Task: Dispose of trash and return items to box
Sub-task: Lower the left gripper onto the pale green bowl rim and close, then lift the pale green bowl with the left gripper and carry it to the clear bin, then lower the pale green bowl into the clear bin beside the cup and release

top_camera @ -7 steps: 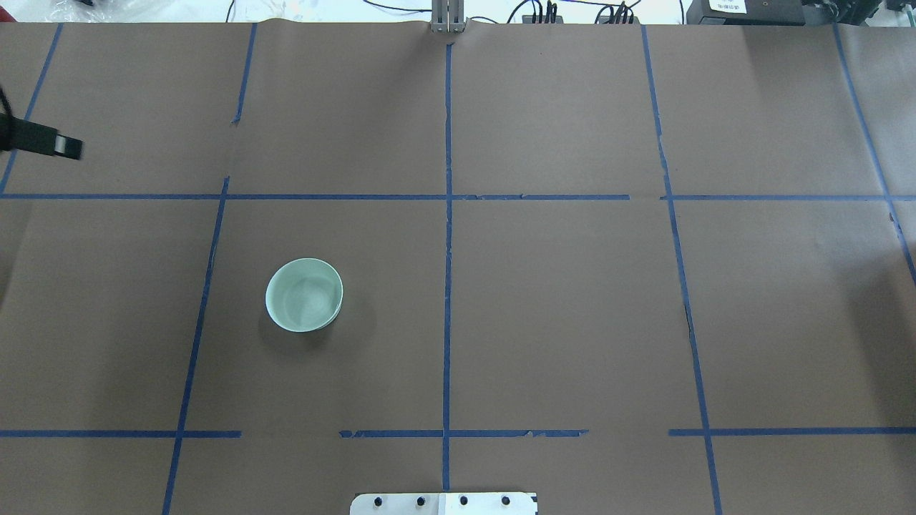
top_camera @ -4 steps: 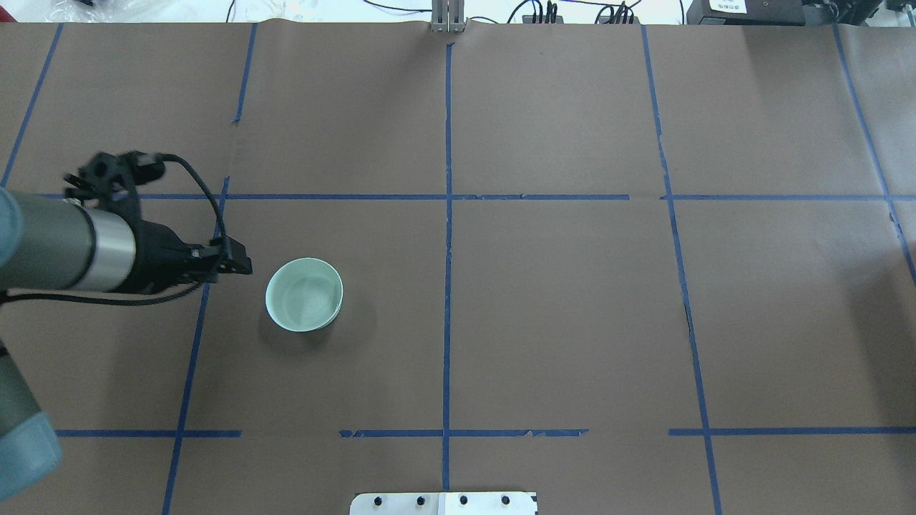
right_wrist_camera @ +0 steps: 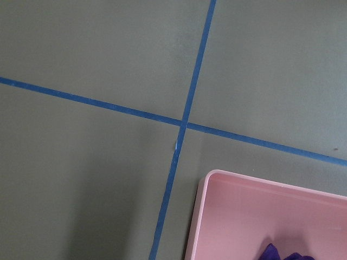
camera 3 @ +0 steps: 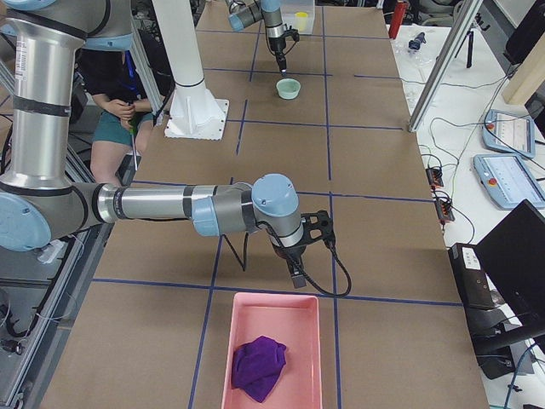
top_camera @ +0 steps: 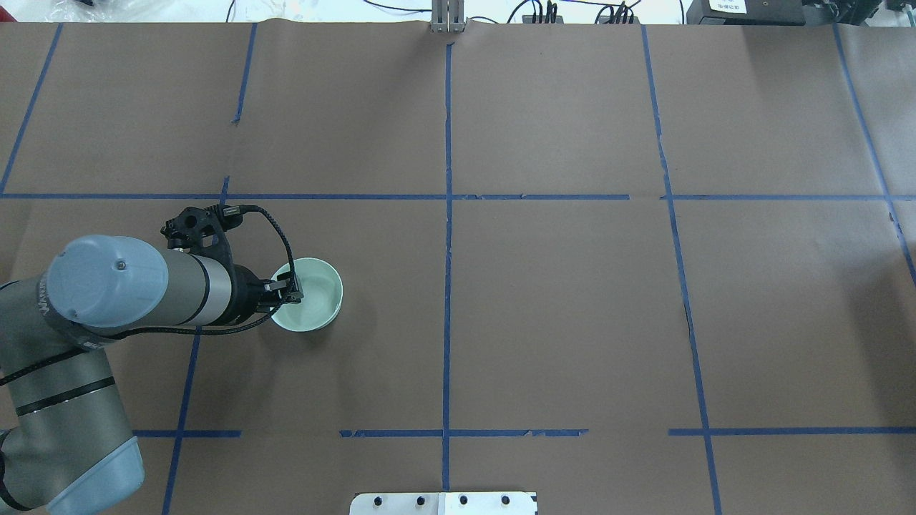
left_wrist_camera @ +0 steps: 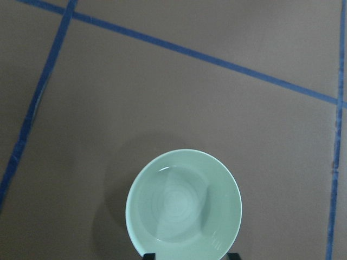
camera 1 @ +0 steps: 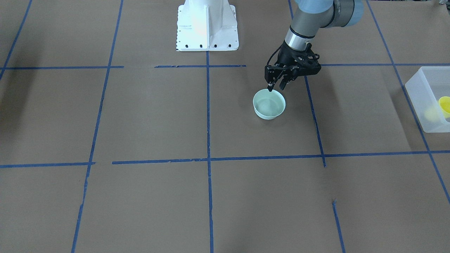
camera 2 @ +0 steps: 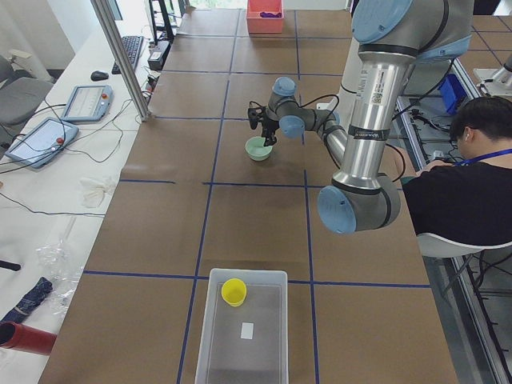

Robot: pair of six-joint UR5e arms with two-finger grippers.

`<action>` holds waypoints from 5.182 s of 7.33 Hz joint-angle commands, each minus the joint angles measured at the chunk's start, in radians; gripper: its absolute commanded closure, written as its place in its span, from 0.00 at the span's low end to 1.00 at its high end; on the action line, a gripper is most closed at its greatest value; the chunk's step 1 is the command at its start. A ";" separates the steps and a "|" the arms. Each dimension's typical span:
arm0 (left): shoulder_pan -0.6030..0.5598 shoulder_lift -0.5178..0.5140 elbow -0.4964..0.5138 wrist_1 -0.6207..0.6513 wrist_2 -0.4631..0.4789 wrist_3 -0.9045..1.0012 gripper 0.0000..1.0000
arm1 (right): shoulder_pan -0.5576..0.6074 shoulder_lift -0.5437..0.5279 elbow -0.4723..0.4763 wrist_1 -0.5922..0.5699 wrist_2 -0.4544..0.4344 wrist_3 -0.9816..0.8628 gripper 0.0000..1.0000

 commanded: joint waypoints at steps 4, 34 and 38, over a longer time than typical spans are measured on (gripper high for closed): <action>0.009 -0.011 0.153 -0.058 0.004 0.089 0.48 | 0.000 -0.013 -0.001 0.028 -0.002 0.001 0.00; -1.157 0.444 0.445 -0.485 -0.363 1.777 0.00 | 0.000 -0.020 0.002 0.028 0.001 0.031 0.00; -1.169 0.267 0.261 0.478 -0.424 1.773 0.00 | -0.046 -0.020 -0.003 -0.114 -0.014 0.030 0.00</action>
